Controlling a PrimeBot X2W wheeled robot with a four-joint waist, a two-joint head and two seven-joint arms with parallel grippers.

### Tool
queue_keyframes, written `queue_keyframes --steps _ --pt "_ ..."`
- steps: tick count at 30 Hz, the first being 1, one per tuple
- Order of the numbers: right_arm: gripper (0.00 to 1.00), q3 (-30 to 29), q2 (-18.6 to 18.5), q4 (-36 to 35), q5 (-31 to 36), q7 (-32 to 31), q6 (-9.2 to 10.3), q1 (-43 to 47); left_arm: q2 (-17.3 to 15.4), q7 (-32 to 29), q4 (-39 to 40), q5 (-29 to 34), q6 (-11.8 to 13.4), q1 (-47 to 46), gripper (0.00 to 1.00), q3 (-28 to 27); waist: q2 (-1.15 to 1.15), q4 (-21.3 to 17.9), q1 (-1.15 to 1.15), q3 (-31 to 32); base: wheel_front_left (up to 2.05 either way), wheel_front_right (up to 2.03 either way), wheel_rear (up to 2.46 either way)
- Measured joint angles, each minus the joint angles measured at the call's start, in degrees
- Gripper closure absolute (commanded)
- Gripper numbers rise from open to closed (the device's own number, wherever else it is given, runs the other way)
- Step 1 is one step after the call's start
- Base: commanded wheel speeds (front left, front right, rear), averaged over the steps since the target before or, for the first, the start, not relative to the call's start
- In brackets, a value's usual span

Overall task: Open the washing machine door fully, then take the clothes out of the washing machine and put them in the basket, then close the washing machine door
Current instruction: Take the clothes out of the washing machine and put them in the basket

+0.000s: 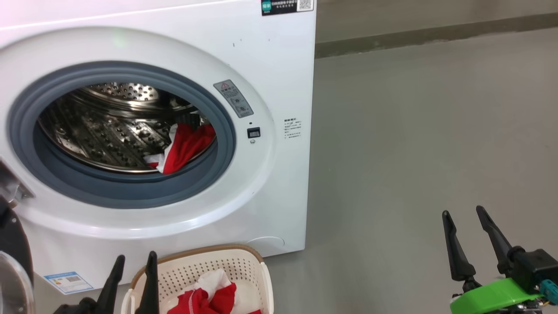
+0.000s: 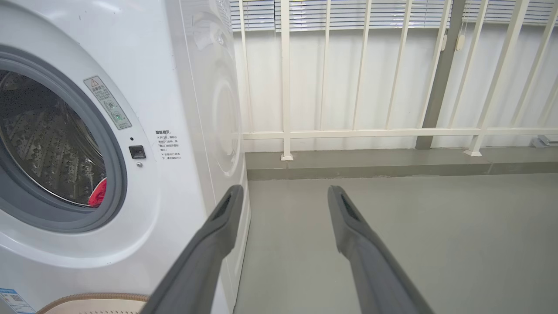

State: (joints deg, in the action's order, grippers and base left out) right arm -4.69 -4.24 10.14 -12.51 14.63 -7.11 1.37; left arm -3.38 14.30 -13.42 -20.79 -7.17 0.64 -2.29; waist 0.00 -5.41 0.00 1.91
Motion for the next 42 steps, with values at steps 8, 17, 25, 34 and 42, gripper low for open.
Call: queue_keyframes --steps 8,17,25,34,42 --pt "0.00 -0.26 -0.02 -0.88 0.00 0.00 -0.01 1.75 -0.48 0.00 1.34 -0.01 -0.01 1.85 0.00 0.01 0.00 0.88 0.00 0.75 0.00 0.00 0.00" --pt "0.00 -0.21 -0.02 -0.91 0.00 0.00 0.00 2.11 -0.74 0.00 1.42 0.00 -0.01 1.85 0.00 -0.02 0.00 0.81 0.00 1.20 0.00 0.00 0.00" --pt "0.00 -0.19 -0.03 -0.91 0.00 0.00 0.00 2.25 -0.68 0.00 1.09 0.09 -0.01 1.82 0.00 -0.56 0.00 0.29 0.00 0.75 0.00 0.00 0.00" --pt "0.00 1.03 -0.25 -0.98 0.00 0.00 0.00 2.17 -0.68 0.00 -3.80 0.16 -0.01 -5.63 0.00 -0.24 0.00 0.99 0.00 -1.95 0.00 0.00 0.00" --pt "0.00 1.93 -1.14 -1.70 -0.63 0.00 -0.01 -1.99 -1.10 0.00 -10.28 -0.14 -0.01 -20.88 0.00 1.19 0.00 1.68 0.00 -8.01 0.00 0.00 0.00"
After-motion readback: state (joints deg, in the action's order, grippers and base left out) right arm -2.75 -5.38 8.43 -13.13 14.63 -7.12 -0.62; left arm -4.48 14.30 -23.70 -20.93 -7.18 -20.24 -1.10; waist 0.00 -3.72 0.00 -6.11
